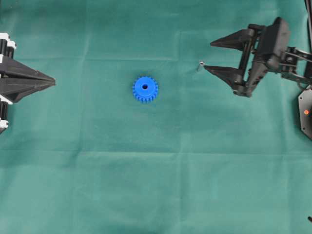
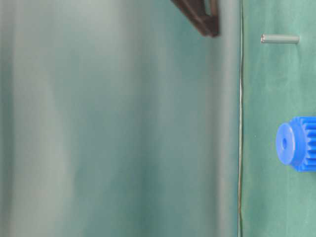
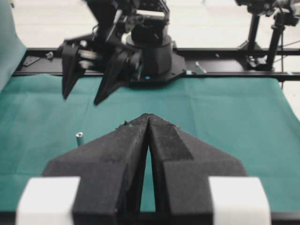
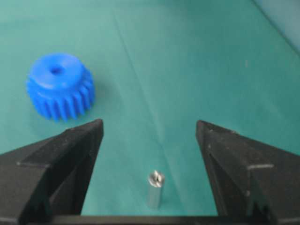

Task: Insert the shaft placed at a random location into the center hole of the small gear at another random location.
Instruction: 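Move the right gripper over the silver shaft and lower it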

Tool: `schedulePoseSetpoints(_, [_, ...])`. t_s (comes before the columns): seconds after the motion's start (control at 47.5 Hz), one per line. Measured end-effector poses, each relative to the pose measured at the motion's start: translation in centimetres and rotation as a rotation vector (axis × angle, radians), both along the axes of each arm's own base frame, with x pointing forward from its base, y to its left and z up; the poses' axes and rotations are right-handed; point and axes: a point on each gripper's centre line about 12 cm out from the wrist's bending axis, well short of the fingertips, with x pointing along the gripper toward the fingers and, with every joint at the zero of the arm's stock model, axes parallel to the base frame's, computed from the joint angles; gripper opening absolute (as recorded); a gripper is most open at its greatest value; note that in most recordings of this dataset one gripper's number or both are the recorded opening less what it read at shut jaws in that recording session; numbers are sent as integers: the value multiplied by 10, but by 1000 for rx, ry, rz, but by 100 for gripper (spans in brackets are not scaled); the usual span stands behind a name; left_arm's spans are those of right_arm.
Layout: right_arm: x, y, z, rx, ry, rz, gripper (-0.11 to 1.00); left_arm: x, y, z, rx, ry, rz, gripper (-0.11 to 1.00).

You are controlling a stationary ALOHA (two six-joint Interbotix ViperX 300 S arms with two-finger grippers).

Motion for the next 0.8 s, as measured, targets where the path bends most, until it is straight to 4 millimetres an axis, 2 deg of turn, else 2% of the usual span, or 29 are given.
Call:
schedulePoseSetpoints(0.253, [13, -10, -36, 31, 82, -22, 87, 1, 0, -1, 0, 5, 0, 0])
schedulePoseSetpoints(0.548, [13, -12, -51, 47, 106, -39, 84, 1, 0, -2, 1, 11, 0, 0])
schedulePoseSetpoints(0.695, [13, -12, -54, 50, 114, -39, 76, 1, 0, -2, 0, 12, 2, 0])
schedulePoseSetpoints(0.758, [13, -12, -54, 50, 114, -39, 68, 1, 0, -2, 0, 14, 2, 0])
schedulePoseSetpoints(0.8, [13, -12, -54, 50, 116, -39, 59, 1, 0, -2, 0, 14, 0, 0])
